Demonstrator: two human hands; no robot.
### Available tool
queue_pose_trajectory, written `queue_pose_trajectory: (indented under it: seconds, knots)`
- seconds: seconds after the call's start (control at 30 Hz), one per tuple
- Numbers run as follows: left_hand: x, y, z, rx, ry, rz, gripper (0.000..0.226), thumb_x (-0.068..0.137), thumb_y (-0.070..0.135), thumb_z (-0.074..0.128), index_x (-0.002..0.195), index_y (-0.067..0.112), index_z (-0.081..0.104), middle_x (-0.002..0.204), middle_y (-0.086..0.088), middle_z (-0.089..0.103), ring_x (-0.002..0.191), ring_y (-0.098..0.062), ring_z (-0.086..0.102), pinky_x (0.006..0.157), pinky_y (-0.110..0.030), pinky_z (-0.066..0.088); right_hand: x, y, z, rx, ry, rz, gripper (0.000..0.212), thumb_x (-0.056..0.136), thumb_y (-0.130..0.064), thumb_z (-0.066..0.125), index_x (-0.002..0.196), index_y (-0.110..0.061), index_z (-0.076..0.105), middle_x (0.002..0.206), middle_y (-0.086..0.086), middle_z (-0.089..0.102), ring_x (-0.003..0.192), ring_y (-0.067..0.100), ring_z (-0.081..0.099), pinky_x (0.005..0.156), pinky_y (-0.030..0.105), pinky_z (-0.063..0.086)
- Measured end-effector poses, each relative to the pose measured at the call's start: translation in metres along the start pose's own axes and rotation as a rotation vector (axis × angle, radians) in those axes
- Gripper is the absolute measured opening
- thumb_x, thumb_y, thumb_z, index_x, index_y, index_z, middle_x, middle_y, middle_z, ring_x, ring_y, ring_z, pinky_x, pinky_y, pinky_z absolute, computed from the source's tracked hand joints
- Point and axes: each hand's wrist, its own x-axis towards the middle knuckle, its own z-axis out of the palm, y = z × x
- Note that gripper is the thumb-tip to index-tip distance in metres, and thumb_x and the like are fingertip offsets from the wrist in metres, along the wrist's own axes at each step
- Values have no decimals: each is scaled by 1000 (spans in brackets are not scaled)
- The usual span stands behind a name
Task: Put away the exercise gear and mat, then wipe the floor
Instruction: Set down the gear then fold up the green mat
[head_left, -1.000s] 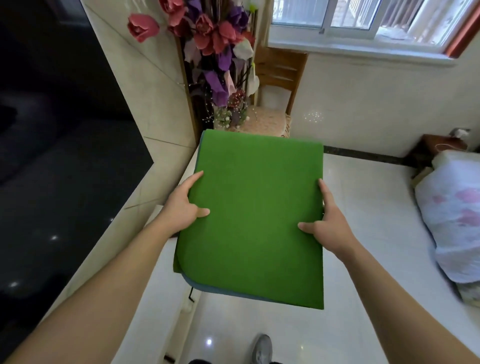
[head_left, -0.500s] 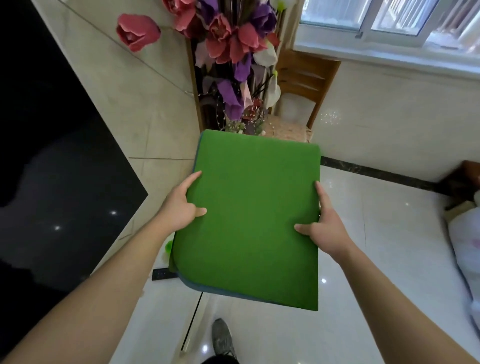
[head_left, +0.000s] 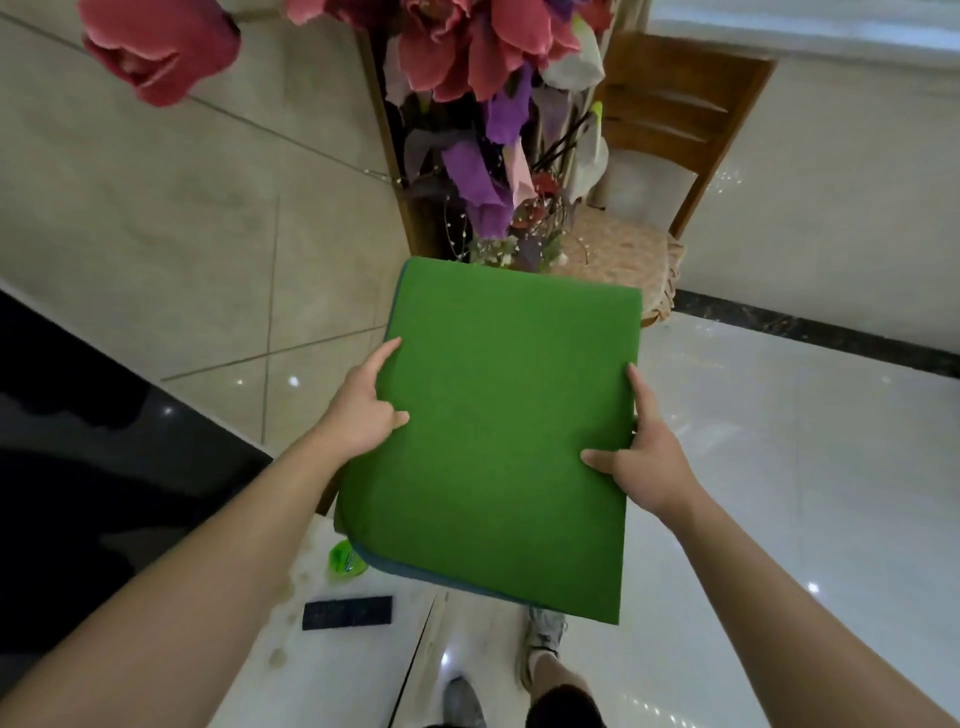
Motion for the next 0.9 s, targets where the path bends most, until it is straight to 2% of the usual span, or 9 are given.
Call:
queue_pose_trajectory:
  seconds: [0.1, 0.23, 0.37, 0.5, 0.77, 0.83, 0.9]
  knots:
    - [36, -3, 5, 38, 5, -36, 96, 83, -11, 65, 151, 43, 25, 149, 1, 42, 115, -14, 49, 87, -26, 48, 40, 3, 5, -15, -26, 2, 111, 75, 4, 75, 149, -49, 12, 141, -3, 49, 117, 20, 58, 97, 42, 52]
    - [81, -17, 6, 75, 13, -93, 94, 85, -11, 64, 151, 44, 27, 150, 0, 41, 114, -14, 49, 90, -28, 47, 86, 10, 20, -61, -78, 36, 110, 77, -1, 76, 150, -47, 7, 128, -7, 56, 109, 18, 62, 95, 39, 53]
    - [123, -48, 8, 122, -8, -129, 93, 86, -9, 64, 151, 45, 26, 151, 2, 39, 117, -13, 47, 96, -29, 45, 126, 31, 48, -87, -92, 92, 111, 76, -4, 78, 149, -49, 6, 130, -3, 58, 107, 20, 62, 94, 41, 53]
    - [163, -97, 13, 153, -15, -158, 93, 85, -7, 66, 151, 44, 26, 153, 1, 39, 128, -17, 47, 106, -34, 42, 164, 66, 86, -104, -99, 127, 111, 76, -4, 78, 148, -49, 6, 135, -2, 55, 110, 22, 61, 93, 42, 54]
    - [226, -199, 20, 152, 7, -226, 93, 85, -13, 63, 153, 37, 25, 155, 2, 35, 131, -14, 43, 102, -23, 37, 230, 143, 164, -128, -161, 174, 111, 78, -4, 76, 148, -50, 3, 138, 1, 51, 106, 22, 59, 85, 35, 54]
    - [240, -224, 22, 164, 8, -245, 93, 84, -14, 63, 153, 36, 26, 155, 2, 34, 128, -10, 42, 97, -16, 37, 242, 164, 183, -112, -173, 188, 111, 79, -4, 75, 148, -49, 2, 137, 1, 52, 105, 22, 59, 83, 33, 54]
    - [255, -245, 24, 185, -10, -248, 95, 84, -14, 63, 154, 38, 25, 154, 3, 35, 126, -10, 44, 85, -9, 40, 252, 185, 199, -108, -175, 200, 110, 79, -4, 74, 149, -49, 1, 138, 1, 51, 107, 22, 58, 83, 33, 54]
